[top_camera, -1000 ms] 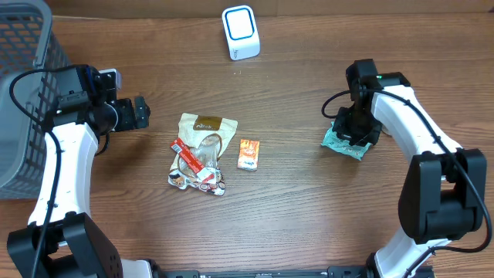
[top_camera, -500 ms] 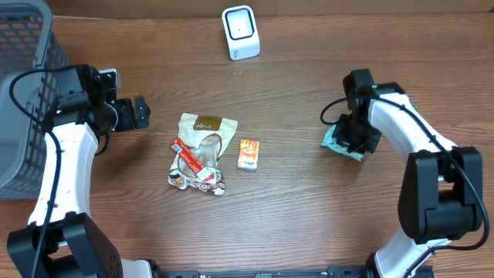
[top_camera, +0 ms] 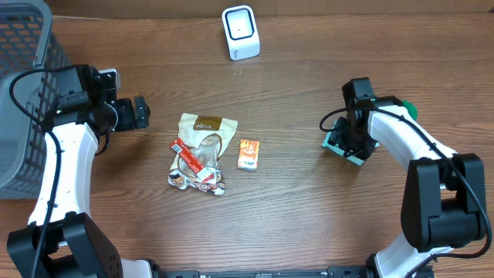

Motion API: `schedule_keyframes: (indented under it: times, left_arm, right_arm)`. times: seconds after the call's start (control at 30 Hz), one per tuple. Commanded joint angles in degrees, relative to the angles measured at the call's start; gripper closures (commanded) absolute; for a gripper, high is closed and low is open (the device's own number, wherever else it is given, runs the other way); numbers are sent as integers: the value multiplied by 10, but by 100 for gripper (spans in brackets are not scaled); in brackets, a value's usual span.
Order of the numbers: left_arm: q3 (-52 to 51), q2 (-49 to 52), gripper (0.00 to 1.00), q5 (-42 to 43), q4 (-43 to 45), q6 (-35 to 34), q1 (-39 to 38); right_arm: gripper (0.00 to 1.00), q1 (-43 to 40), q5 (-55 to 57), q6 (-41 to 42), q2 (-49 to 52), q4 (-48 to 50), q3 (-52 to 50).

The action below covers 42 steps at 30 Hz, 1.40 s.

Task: Scan the item barcode
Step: 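Adjust and set down the mint-green packet, then open the right gripper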

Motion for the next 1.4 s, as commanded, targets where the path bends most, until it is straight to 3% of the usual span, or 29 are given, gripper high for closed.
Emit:
schedule_keyframes:
  times: [0.0,0.23,0.53,0.67,1.07,1.37]
  left_arm:
    - [8,3,0,5,2,7,-1]
    - [8,3,0,5,2,7,-1]
    - [8,3,0,5,2,7,-1]
    - [8,3,0,5,2,7,-1]
    - [8,3,1,5,2,7,-1]
    - [8,3,0,5,2,7,-1]
  right_arm:
    - [42,-3,-20,0,19,-28,42]
    - [39,-4,-13,-15,19,-123,150]
    - [46,-5,47,-6,19,-162,135]
    - [51,-5,47,-6,19,-148,116]
    - [50,-5,82,-6,19,-59,31]
    - [35,-5,55,-6,19,-7,-28]
